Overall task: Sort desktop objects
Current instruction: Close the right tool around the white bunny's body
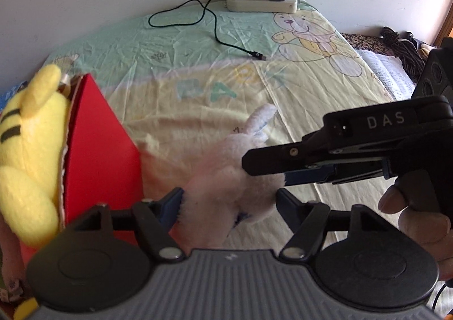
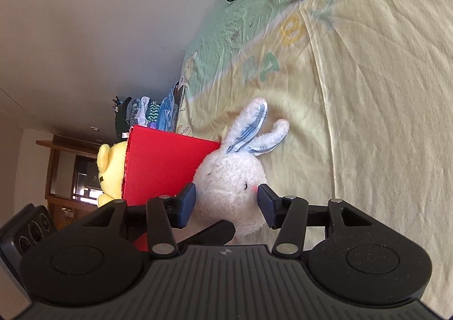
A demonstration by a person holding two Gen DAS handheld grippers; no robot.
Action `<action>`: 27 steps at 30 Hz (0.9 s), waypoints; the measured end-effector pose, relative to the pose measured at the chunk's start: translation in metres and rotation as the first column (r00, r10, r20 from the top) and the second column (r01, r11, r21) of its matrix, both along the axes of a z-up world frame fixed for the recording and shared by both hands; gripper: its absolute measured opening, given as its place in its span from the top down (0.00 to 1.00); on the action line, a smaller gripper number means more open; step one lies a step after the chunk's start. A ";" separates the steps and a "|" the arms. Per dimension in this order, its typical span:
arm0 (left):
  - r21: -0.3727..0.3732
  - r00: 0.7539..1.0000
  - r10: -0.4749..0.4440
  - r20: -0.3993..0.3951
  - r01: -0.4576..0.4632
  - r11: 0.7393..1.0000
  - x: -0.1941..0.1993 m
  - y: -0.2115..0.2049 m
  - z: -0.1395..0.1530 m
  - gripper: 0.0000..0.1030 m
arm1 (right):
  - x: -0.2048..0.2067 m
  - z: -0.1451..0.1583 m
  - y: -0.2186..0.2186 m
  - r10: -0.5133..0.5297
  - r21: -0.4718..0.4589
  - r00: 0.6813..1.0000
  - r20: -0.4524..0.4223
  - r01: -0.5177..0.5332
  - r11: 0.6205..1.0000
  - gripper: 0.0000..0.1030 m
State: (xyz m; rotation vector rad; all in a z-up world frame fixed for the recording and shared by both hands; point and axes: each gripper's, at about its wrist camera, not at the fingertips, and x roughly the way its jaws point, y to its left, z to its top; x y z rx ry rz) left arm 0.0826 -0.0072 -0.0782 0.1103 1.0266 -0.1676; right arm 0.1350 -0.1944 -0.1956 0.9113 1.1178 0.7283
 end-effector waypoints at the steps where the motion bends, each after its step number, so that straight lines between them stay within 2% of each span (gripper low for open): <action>1: -0.003 1.000 0.002 -0.007 -0.002 1.000 0.001 0.000 0.000 0.29 | 0.001 -0.001 0.000 -0.004 0.006 1.000 -0.006 0.004 1.000 0.48; 4: -0.033 1.000 -0.003 -0.027 0.002 0.999 -0.001 -0.001 0.001 0.29 | 0.005 0.004 -0.001 -0.002 0.017 1.000 -0.017 0.003 1.000 0.47; 9: -0.166 0.995 -0.008 -0.101 -0.009 0.986 -0.008 0.002 0.002 0.33 | -0.001 0.023 -0.014 0.007 -0.006 1.000 0.005 -0.007 1.000 0.47; 13: -0.279 0.984 -0.031 -0.178 -0.020 0.960 -0.021 0.000 -0.007 0.33 | -0.016 0.040 -0.027 0.033 -0.021 0.999 0.017 -0.032 0.999 0.47; 19: -0.245 0.986 -0.026 -0.167 -0.016 0.969 -0.036 -0.008 -0.010 0.33 | -0.034 0.047 -0.032 0.041 0.026 0.999 0.019 -0.041 0.999 0.46; 23: -0.169 0.984 0.026 -0.175 -0.056 0.984 -0.031 -0.006 -0.017 0.34 | -0.028 0.032 -0.027 -0.025 0.094 1.000 -0.012 0.026 0.995 0.48; 25: -0.133 0.983 0.042 -0.181 -0.066 0.989 -0.028 -0.006 -0.022 0.41 | -0.024 0.028 -0.025 -0.078 0.059 0.997 -0.003 0.078 0.995 0.49; 27: -0.122 0.983 0.047 -0.176 -0.069 0.990 -0.026 -0.004 -0.024 0.43 | -0.022 0.028 -0.025 -0.117 -0.003 0.993 0.030 0.117 0.993 0.49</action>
